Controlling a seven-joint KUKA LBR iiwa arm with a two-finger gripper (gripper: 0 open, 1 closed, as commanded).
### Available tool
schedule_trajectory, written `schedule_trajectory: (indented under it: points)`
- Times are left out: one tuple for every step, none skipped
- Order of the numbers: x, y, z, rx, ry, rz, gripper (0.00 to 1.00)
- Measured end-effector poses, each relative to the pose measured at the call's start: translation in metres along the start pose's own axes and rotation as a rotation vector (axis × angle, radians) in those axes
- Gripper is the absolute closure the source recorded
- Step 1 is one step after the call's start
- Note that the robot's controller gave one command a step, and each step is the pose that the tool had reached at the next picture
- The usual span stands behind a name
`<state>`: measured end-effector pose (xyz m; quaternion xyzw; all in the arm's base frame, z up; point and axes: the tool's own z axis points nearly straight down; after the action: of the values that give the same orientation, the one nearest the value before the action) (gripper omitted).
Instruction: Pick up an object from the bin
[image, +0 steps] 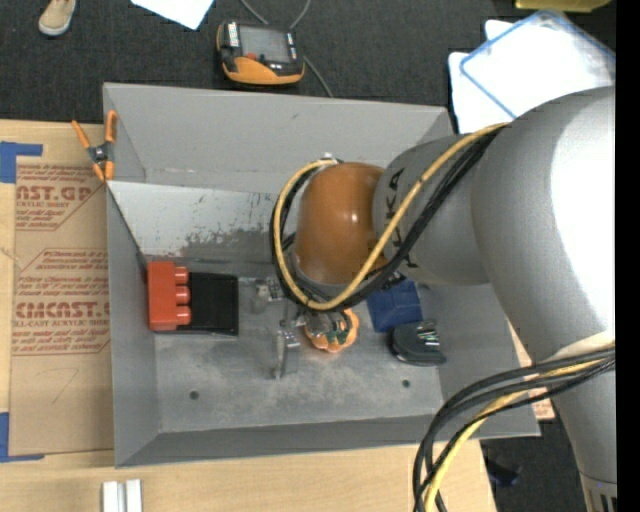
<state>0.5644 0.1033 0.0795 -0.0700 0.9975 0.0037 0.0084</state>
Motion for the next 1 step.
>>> schedule_trajectory:
  points:
    - [0.0236,-0.0771,-0.0204,0.007,0.003,0.134,0.0]
